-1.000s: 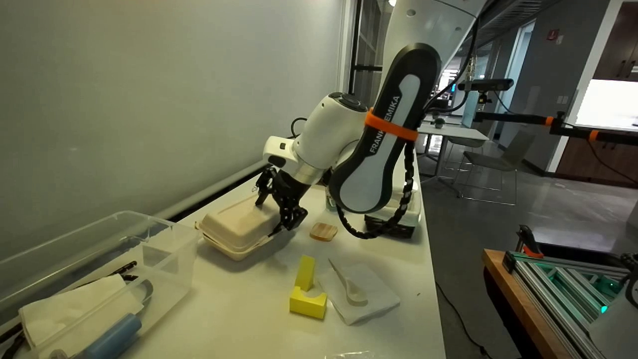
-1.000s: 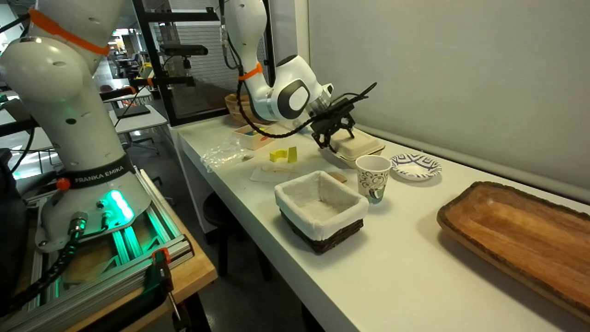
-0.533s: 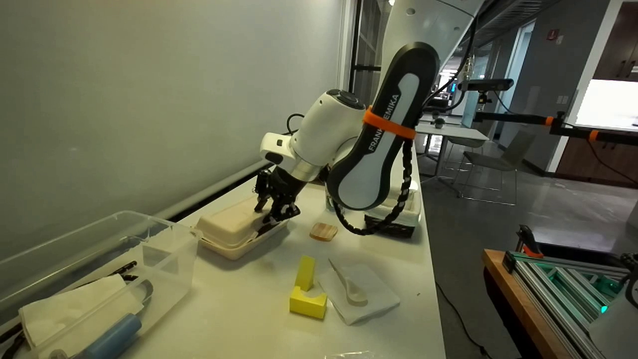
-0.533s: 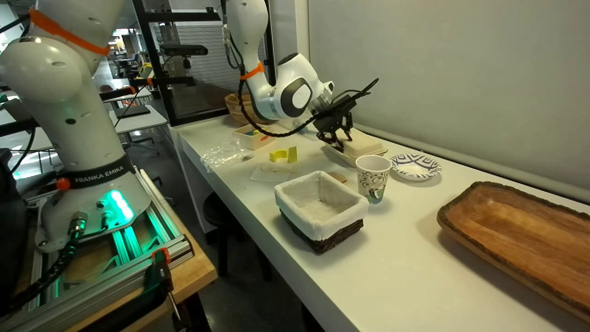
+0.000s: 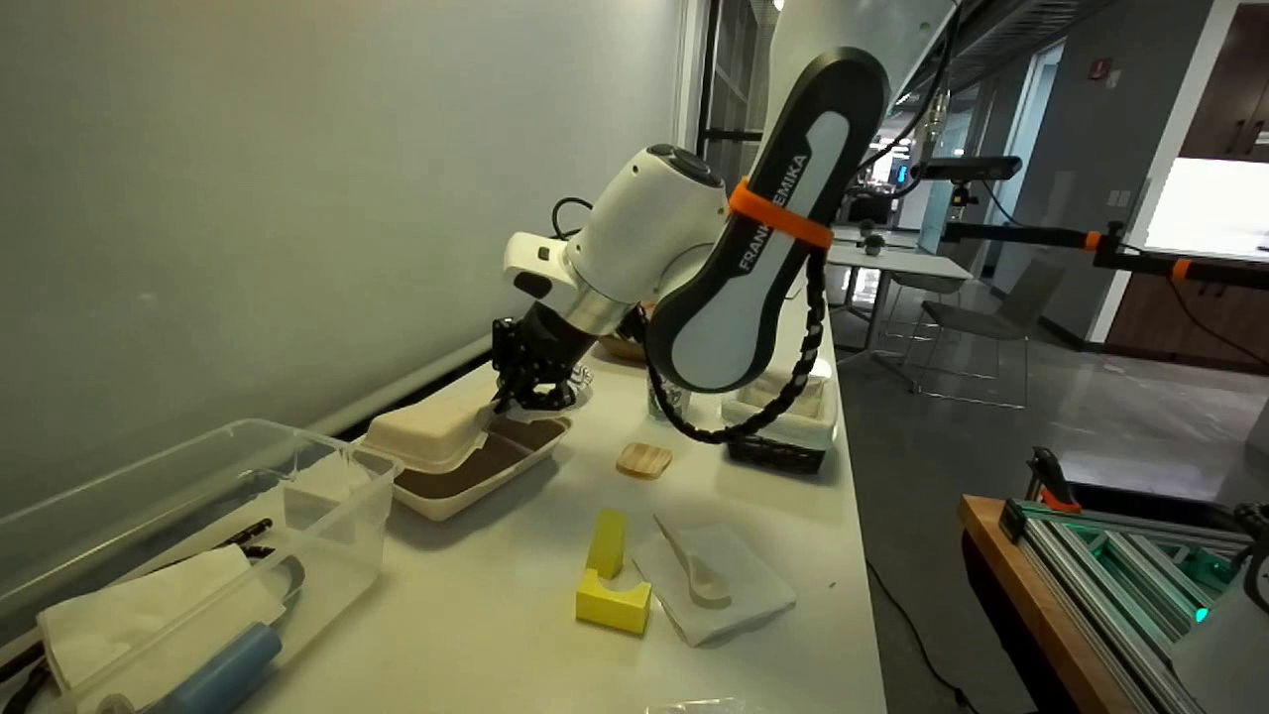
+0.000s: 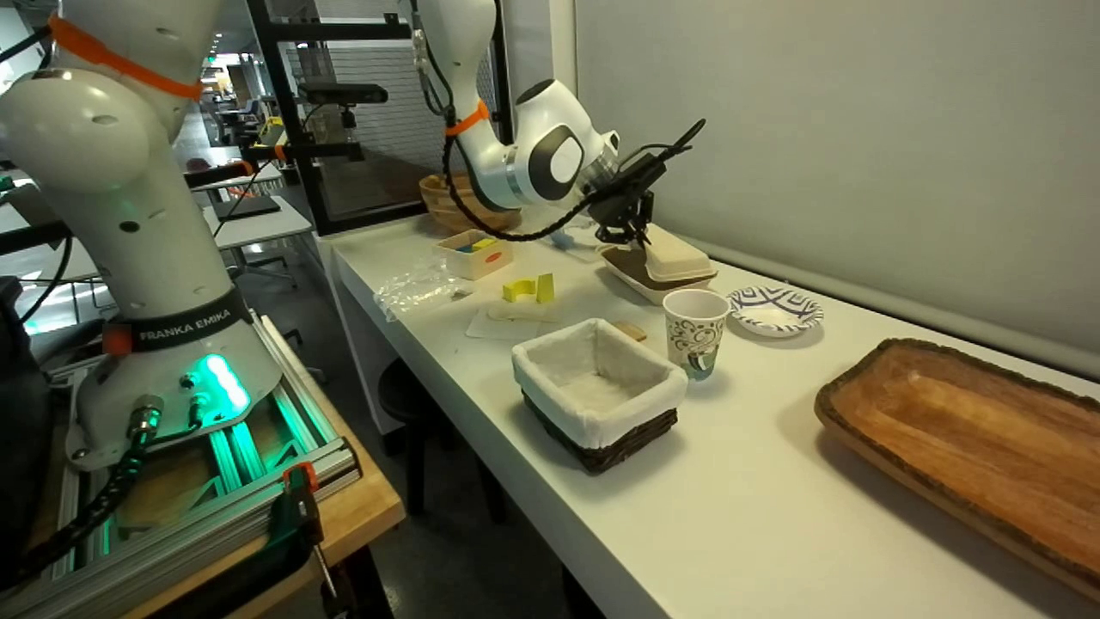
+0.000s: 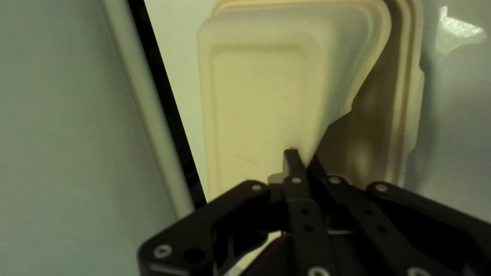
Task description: Open the food pack.
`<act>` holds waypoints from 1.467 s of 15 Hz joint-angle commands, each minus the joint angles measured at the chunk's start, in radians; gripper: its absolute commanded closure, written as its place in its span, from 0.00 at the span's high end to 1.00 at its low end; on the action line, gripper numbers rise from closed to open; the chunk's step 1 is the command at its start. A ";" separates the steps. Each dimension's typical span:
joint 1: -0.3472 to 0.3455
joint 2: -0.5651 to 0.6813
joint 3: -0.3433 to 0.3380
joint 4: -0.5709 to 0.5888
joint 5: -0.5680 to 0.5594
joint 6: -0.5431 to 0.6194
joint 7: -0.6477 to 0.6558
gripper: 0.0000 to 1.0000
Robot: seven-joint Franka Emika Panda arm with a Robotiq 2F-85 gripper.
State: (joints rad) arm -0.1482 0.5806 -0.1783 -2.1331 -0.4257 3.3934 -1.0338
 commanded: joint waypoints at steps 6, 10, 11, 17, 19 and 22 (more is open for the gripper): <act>-0.168 -0.236 0.213 -0.060 -0.031 -0.406 -0.124 0.01; -0.335 -0.320 0.451 -0.023 0.256 -0.723 -0.373 0.01; -0.354 -0.334 0.475 0.002 0.325 -0.808 -0.421 0.01; -0.207 -0.316 0.230 0.220 0.477 -1.260 -0.428 0.01; -0.198 -0.276 0.174 0.301 0.501 -1.381 -0.422 0.01; -0.214 -0.187 0.123 0.417 0.583 -1.528 -0.412 0.01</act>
State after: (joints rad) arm -0.3699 0.2837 -0.0063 -1.8459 0.0775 1.9855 -1.4616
